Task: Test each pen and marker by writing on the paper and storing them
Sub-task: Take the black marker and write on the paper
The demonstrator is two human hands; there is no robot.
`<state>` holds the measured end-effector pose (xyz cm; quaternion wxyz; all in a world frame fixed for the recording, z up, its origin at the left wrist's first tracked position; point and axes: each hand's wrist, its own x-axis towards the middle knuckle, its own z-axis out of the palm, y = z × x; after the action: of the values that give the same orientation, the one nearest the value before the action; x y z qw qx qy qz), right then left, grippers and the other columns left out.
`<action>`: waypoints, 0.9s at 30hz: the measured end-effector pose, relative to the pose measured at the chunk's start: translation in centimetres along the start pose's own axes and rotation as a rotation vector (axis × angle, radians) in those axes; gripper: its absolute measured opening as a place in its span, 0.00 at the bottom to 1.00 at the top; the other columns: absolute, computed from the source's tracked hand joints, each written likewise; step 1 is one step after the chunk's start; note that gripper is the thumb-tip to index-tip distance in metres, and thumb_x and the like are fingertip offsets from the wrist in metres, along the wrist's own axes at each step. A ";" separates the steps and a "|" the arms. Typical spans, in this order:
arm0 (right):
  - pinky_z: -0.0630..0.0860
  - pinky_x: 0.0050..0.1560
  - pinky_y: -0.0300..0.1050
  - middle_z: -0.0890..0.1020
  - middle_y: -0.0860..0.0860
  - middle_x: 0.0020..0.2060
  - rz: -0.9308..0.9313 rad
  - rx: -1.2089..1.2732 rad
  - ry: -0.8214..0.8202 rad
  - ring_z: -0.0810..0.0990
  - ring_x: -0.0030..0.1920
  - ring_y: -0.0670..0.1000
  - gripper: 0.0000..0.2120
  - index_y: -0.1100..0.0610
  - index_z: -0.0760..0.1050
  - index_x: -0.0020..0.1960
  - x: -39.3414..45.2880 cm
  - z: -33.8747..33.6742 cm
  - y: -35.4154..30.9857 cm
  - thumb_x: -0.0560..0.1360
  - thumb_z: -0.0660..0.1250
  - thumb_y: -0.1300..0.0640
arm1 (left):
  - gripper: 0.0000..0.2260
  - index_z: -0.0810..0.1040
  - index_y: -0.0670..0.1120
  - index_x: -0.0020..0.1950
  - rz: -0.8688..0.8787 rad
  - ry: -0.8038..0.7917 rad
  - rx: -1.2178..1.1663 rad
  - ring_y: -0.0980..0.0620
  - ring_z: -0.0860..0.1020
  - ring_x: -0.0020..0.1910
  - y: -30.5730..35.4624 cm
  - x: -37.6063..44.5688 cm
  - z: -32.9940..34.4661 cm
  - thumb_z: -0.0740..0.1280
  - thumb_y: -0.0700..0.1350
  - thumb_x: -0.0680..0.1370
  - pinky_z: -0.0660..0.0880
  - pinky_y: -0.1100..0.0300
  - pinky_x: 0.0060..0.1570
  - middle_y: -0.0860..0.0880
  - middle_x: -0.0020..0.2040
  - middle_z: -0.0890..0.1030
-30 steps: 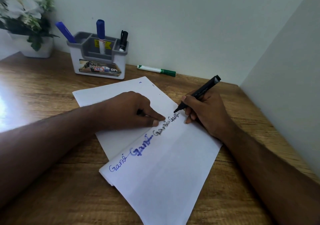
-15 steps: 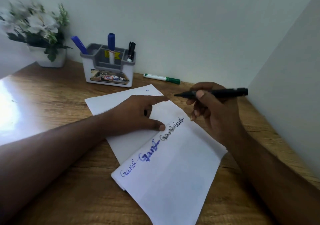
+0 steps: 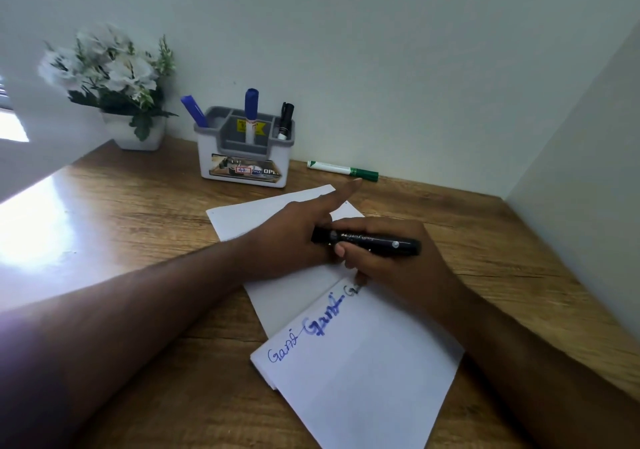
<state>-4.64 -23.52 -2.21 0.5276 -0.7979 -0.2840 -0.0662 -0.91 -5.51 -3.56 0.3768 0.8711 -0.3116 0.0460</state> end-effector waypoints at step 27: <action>0.71 0.36 0.52 0.83 0.55 0.34 0.201 0.426 0.159 0.79 0.34 0.56 0.08 0.58 0.79 0.48 4.2 2.5 -0.9 0.70 0.74 0.58 | 0.26 0.65 0.51 0.66 -0.057 0.180 -0.716 0.43 0.78 0.30 1.7 -1.6 -2.4 0.69 0.33 0.73 0.74 0.57 0.23 0.41 0.39 0.81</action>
<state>-2.12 -19.43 -0.87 0.7084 -0.6852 -0.1684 -0.0145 -2.76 -3.92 -1.29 0.6847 0.6850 -0.2491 0.0001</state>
